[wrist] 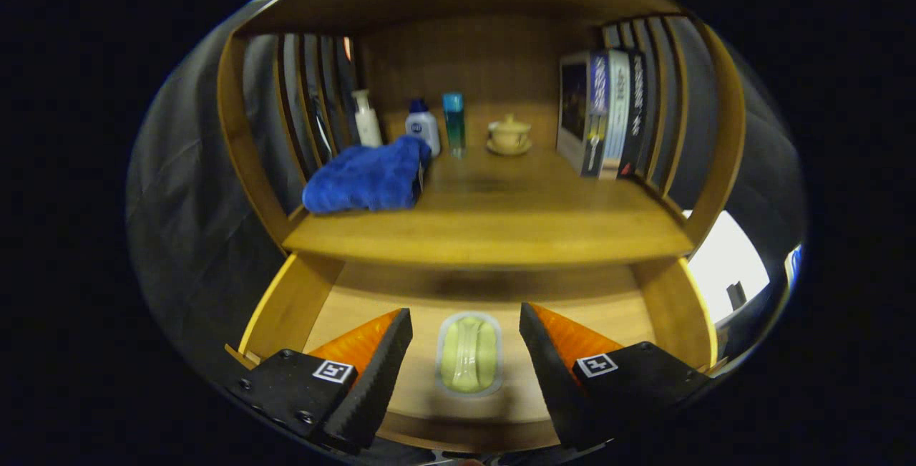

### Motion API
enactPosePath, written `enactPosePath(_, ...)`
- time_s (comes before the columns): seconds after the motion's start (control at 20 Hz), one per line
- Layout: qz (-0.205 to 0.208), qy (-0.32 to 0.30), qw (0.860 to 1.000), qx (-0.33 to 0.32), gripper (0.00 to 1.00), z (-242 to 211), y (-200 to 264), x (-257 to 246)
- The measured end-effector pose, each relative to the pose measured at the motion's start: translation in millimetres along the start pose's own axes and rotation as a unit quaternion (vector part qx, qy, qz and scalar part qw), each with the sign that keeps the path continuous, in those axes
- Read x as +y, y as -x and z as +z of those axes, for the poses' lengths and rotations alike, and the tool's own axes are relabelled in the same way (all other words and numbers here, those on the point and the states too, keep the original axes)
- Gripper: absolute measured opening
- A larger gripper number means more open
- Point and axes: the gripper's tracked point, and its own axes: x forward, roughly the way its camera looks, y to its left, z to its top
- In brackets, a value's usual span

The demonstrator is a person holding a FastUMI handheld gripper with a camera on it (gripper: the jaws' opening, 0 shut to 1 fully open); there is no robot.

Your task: Pull open the drawer, take out the items inside it, and place them on the countertop above the cabinet.

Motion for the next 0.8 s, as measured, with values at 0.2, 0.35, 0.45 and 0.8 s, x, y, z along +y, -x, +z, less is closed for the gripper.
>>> enactPosePath(0.2, 0.001, -0.001, 0.997, 0.077, 0.98, -29, -24, 5)
enactPosePath(0.35, 0.001, -0.001, 0.994, 0.106, 0.96, -40, -35, 5)
enactPosePath(0.45, -0.006, -0.004, 0.993, 0.118, 0.94, -47, -39, 4)
enactPosePath(0.8, -0.024, -0.016, 0.988, 0.154, 0.58, -72, -53, -4)
